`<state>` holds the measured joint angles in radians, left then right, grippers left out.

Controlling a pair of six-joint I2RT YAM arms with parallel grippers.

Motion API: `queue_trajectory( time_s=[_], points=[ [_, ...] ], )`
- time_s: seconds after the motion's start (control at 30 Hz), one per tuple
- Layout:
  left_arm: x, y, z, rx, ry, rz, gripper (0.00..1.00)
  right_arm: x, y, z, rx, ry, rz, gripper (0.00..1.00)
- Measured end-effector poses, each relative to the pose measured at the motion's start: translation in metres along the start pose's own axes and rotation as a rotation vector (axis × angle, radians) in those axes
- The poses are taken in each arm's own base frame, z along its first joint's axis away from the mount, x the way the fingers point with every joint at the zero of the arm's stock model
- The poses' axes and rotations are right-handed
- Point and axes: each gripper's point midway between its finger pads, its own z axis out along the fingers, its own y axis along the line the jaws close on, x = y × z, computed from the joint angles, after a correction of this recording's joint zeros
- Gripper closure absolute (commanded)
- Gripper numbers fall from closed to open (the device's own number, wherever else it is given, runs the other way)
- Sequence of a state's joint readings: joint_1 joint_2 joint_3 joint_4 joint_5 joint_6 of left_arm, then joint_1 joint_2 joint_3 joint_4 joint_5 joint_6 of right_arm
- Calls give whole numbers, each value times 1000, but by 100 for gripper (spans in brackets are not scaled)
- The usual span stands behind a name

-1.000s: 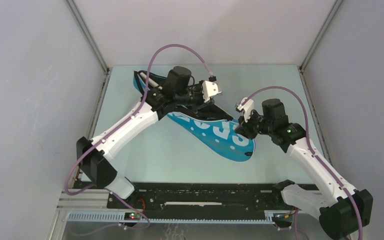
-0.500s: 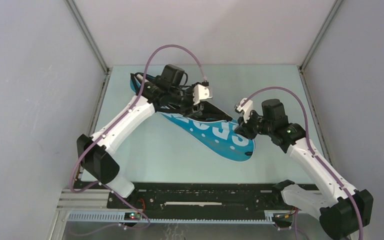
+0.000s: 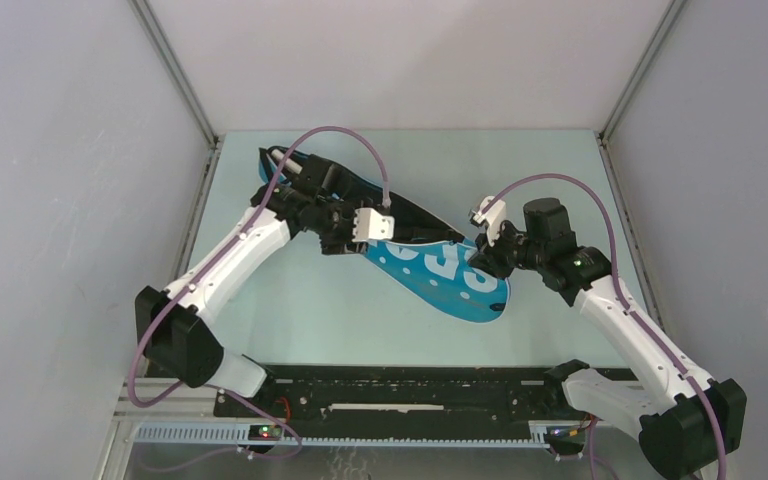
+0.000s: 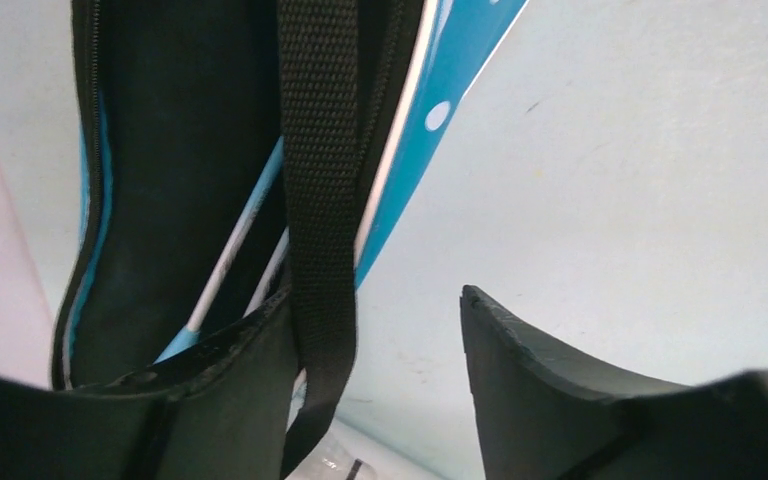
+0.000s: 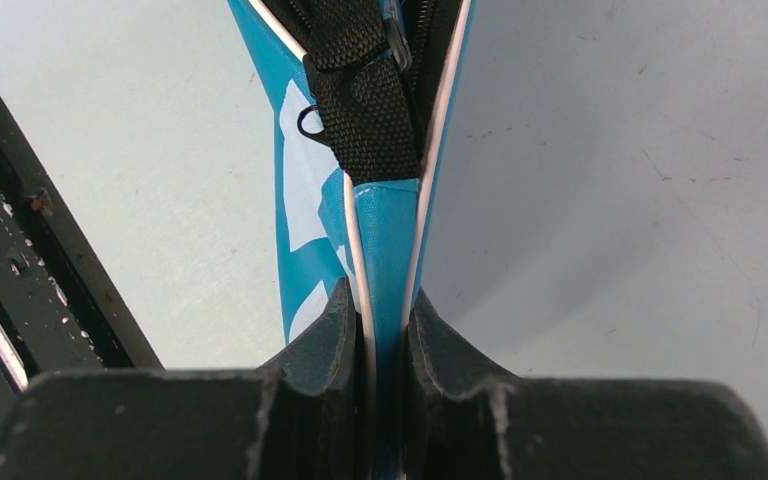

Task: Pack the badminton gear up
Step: Adjust the racket bag at the center of the board.

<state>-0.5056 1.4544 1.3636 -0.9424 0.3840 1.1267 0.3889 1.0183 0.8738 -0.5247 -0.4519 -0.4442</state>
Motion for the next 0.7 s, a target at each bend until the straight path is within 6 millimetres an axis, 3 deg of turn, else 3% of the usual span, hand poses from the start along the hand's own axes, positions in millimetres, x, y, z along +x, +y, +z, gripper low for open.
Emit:
queue_trajectory(
  time_s=[0.27,0.33,0.47,0.7],
  points=[
    [12,24,-5,-90,54,41,66,0,0,0,-2,-2,-1,100],
    [13,28,-6,-107,60,50,67,0,0,0,-2,-2,-1,100],
    [14,32,-2,-112,65,58,51,0,0,0,-2,-2,-1,100],
    [21,29,9,-69,83,51,71,0,0,0,-2,-2,-1,100]
  ],
)
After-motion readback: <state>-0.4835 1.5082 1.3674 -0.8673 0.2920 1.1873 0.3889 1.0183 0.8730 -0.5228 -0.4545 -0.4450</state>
